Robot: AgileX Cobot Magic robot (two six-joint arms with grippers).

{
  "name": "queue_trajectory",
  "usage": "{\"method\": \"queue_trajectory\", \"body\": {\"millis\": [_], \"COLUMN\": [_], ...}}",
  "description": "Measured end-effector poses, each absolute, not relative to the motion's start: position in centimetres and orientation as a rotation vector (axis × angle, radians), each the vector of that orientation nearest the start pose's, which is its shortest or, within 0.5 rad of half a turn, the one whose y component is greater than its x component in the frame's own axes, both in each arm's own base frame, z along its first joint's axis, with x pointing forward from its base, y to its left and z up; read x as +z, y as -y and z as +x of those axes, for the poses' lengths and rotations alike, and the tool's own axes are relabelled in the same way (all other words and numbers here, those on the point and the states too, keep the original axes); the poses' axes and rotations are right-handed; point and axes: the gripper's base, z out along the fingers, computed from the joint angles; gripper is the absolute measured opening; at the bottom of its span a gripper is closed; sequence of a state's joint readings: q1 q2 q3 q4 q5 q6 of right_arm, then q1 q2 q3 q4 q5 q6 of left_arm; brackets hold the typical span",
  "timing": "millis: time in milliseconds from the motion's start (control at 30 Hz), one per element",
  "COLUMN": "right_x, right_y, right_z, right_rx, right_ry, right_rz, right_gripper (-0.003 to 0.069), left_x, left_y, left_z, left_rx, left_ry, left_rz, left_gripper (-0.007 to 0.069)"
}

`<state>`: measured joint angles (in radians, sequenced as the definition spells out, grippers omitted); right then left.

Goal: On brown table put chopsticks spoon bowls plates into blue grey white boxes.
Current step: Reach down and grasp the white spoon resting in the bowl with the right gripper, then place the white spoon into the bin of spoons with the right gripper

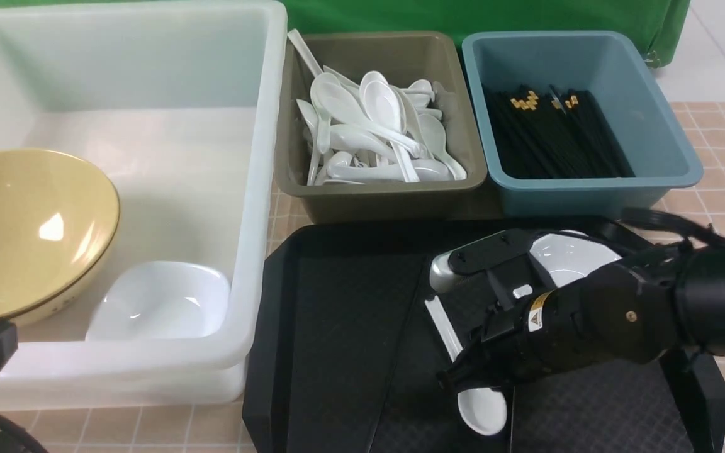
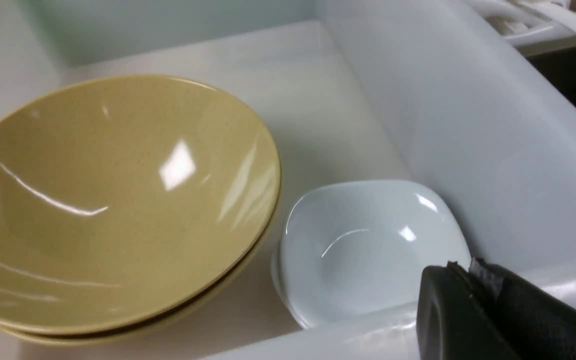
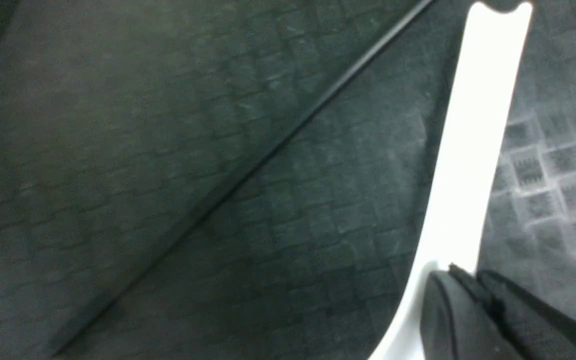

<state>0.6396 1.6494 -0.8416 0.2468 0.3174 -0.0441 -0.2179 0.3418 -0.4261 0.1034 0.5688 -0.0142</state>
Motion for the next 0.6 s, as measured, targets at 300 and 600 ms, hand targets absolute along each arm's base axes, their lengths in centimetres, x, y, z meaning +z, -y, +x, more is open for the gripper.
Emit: {"method": "queue_trajectory", "body": {"millis": [300,600], "right_x": [26.1,29.2], "right_y": [-20.1,-23.4], "right_z": [26.3,38.1], "right_rx": [0.439,0.28], "right_ry": [-2.15,-1.758], "right_rz": [-0.657,-0.613], "right_gripper": [0.0059,0.0067], "left_x": [28.6,28.8], "left_y": [1.2,1.2], "left_z": [7.5,7.5], "left_rx": [-0.047,-0.056], "left_ry": [-1.907,-1.89], "left_rz": [0.245,0.241], "left_gripper": [0.0004,0.0004]}}
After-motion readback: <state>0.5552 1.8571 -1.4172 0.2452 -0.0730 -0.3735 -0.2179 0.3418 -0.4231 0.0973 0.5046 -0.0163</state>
